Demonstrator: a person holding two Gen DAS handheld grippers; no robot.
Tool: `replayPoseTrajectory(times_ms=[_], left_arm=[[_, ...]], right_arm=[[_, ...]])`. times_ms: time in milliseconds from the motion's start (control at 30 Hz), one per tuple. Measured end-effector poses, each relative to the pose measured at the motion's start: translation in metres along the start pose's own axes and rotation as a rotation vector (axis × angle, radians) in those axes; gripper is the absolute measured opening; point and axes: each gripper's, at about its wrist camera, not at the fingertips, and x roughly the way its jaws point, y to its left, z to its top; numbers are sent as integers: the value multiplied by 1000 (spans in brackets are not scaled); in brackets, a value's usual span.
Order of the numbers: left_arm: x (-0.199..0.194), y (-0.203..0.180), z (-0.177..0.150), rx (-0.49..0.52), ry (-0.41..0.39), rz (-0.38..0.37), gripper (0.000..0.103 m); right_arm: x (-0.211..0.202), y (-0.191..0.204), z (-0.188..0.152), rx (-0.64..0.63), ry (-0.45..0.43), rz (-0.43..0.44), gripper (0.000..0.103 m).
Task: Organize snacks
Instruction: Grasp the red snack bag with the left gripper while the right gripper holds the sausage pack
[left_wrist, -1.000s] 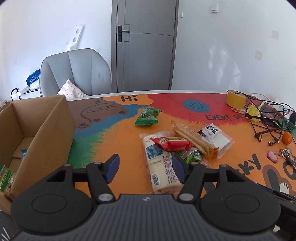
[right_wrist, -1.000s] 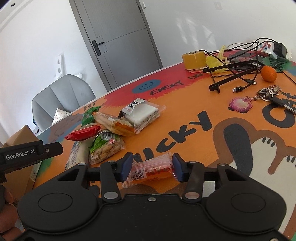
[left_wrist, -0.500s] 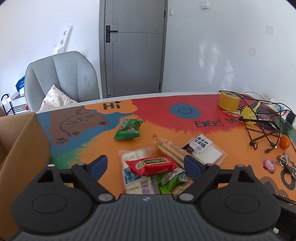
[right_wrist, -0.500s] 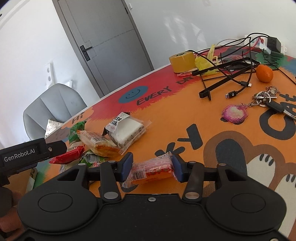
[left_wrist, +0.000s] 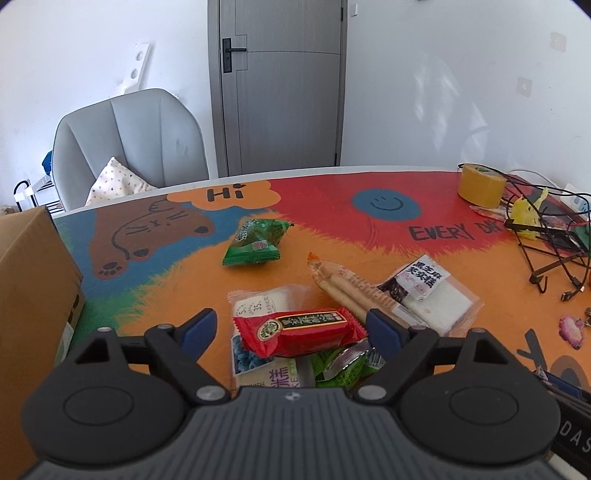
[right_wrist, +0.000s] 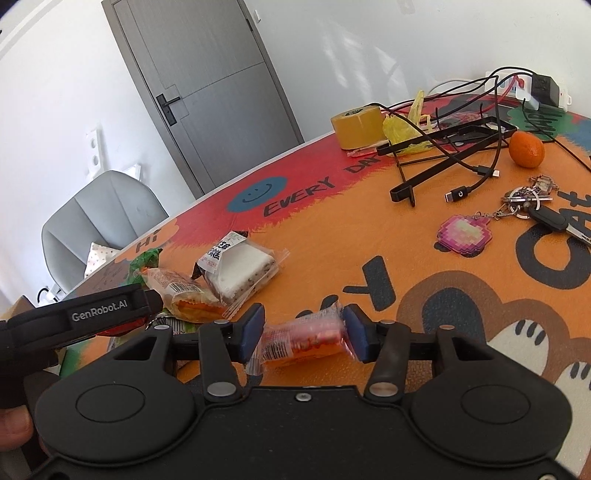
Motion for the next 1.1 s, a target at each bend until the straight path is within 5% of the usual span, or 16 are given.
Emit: replayPoseTrajectory(times_ms=[100, 167, 333, 400, 433, 567, 1100], left_arm=[[0, 2, 0, 0, -9, 4, 74], [-1, 3, 0, -3, -6, -7, 58], [-8, 5, -2, -13, -18, -21, 44], [-13, 8, -2, -17, -26, -24, 33], [-14, 9, -2, -21, -26, -31, 18], [-19, 15, -1, -40, -30, -49, 16], [-57, 36, -2, -73, -94, -61, 16]], right_arm=[[-1, 2, 0, -11, 4, 3, 59], [-2, 4, -1, -18, 4, 4, 67], [-4, 12, -5, -68, 2, -31, 73], [-3, 15, -5, -83, 1, -46, 73], [-3, 16, -6, -91, 1, -53, 72], [-3, 20, -8, -134, -7, -110, 50], [-26, 22, -8, -70, -34, -54, 47]])
